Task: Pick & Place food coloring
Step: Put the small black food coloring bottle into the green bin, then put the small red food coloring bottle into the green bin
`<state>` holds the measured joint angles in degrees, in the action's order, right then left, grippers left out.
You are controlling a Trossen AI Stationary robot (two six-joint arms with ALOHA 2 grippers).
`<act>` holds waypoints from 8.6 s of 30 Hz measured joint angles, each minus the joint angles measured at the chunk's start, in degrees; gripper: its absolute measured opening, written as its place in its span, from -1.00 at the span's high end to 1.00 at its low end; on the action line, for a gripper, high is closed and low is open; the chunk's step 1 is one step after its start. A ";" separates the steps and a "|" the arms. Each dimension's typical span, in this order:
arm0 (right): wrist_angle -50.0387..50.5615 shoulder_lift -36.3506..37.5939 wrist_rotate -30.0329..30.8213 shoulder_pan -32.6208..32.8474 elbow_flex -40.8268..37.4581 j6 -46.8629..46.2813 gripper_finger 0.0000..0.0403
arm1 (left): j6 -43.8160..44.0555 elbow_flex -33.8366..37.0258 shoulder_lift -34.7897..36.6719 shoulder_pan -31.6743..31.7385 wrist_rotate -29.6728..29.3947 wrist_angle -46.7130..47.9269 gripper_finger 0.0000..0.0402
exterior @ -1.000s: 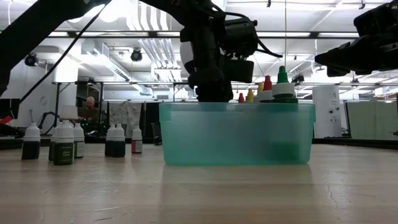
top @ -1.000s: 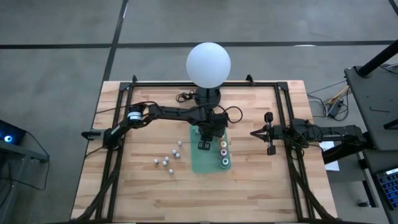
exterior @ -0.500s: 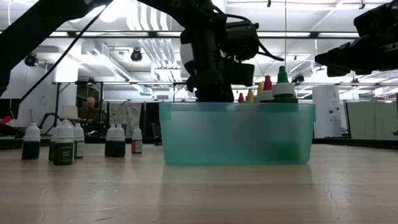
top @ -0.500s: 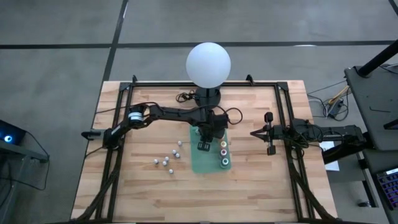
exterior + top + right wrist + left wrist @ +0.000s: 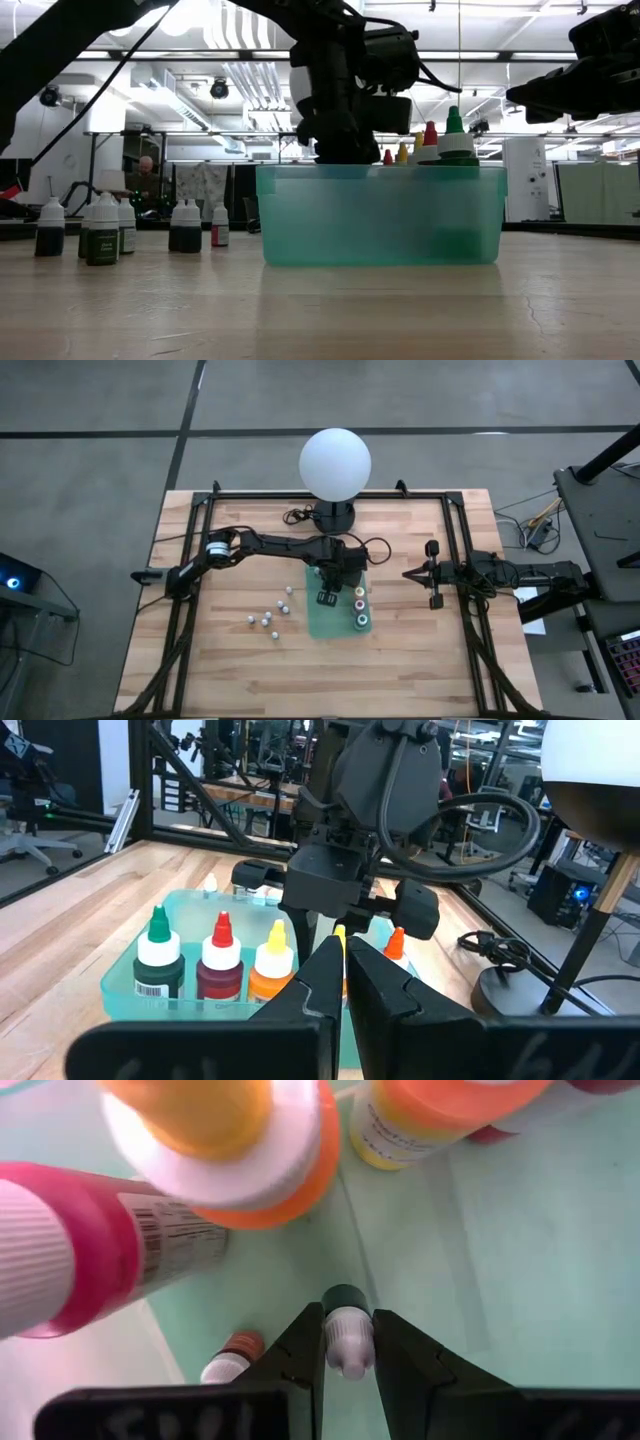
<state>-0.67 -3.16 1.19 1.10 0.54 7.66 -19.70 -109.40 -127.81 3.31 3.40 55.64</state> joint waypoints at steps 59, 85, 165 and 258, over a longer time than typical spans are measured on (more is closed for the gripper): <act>-0.02 0.00 0.02 0.00 0.00 0.02 0.96 | -0.79 0.00 -1.18 -0.28 -0.01 0.09 0.70; -0.02 0.00 0.01 0.00 0.00 -0.01 0.96 | -0.69 -0.91 -1.33 -0.30 -0.42 1.73 0.35; -0.01 -0.33 0.02 0.01 0.02 0.00 0.96 | 5.03 32.20 44.78 -1.11 0.40 -0.11 1.00; 0.00 -0.76 0.02 0.00 0.02 -0.08 0.96 | -5.44 41.40 31.83 1.12 1.98 -7.82 0.83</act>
<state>-0.67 -3.92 1.21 1.10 0.56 7.58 -25.15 -68.01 -95.98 4.43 5.39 47.81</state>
